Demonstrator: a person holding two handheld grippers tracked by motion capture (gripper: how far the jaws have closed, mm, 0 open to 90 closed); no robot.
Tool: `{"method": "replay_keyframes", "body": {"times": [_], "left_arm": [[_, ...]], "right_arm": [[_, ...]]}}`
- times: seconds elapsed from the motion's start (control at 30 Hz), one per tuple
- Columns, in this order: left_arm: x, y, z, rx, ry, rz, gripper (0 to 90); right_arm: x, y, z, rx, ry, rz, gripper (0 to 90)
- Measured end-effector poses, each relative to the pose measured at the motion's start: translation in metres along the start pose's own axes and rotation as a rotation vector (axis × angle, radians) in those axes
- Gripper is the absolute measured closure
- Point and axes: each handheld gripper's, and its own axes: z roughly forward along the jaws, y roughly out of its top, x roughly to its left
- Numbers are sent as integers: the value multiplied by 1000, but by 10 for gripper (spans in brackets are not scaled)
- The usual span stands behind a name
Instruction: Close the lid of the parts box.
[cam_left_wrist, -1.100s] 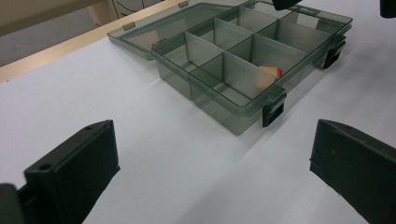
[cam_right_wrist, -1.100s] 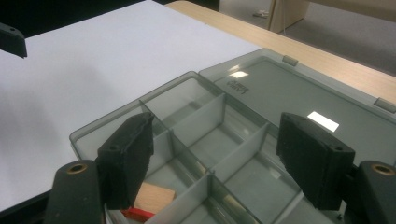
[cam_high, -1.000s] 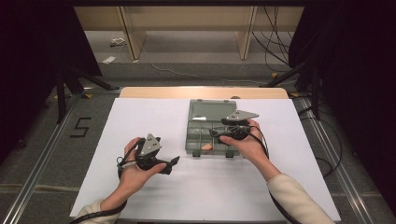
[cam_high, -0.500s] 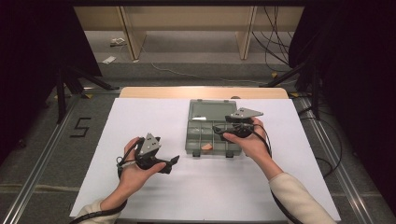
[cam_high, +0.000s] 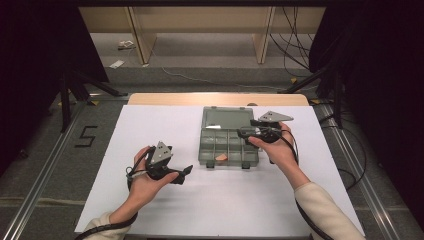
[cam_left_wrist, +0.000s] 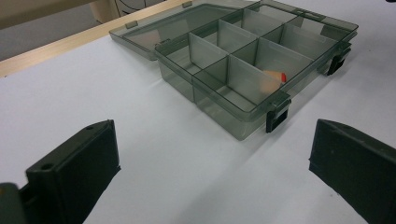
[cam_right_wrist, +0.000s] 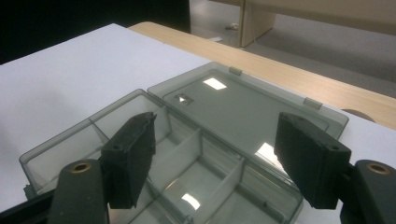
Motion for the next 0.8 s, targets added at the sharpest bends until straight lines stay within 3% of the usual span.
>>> {"method": "replay_keyframes", "body": {"times": [0.43, 0.8], "left_arm": [[0, -1, -3, -10, 0, -2, 10], [0, 0, -4, -21, -1, -7, 12]], "right_arm": [[-10, 0, -4, 5, -52, 10, 334], [-41, 9, 16, 67, -162, 29, 380]]}}
